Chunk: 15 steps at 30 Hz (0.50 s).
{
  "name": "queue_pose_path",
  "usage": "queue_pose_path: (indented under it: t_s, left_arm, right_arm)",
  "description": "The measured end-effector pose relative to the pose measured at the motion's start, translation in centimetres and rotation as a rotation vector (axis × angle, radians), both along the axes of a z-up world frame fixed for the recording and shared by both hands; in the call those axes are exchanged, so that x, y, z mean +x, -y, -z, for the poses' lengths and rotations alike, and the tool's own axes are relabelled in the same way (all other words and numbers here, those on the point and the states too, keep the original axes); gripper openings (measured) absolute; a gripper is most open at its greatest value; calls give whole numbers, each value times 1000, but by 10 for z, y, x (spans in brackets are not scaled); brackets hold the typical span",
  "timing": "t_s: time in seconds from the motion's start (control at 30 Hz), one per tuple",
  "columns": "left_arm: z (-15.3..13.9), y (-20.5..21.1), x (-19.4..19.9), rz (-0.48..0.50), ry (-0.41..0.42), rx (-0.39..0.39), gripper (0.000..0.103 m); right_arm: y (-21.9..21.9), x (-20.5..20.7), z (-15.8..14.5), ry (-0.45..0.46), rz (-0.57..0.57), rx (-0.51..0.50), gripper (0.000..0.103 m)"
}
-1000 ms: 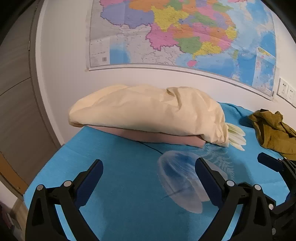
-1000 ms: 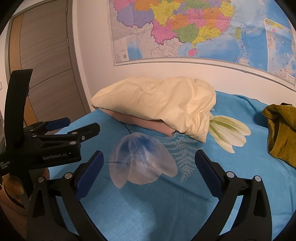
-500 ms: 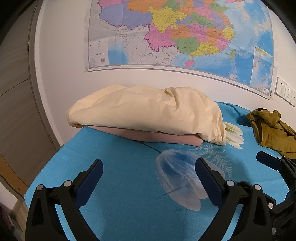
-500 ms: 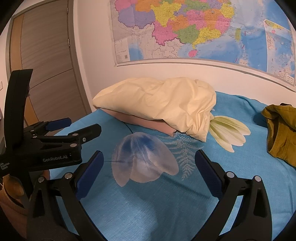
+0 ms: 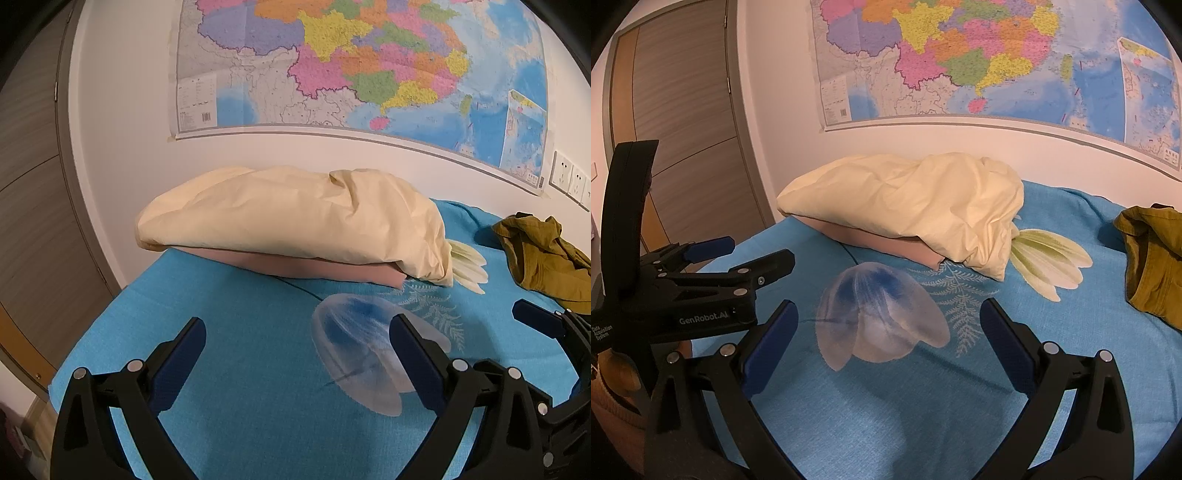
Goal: Fold large clothes
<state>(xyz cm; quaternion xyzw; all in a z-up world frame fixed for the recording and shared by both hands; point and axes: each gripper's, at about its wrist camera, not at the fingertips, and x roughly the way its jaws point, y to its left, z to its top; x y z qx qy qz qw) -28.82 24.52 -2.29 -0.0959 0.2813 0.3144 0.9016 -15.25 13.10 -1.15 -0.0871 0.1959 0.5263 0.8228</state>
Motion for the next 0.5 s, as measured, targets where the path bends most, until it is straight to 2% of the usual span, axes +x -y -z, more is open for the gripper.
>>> queue_pose_path:
  t_s: [0.5]
  left_arm:
    - [3,-1,3,4,-11,-4,96]
  right_arm:
    - [-1,1,1,-6,4,-1,97]
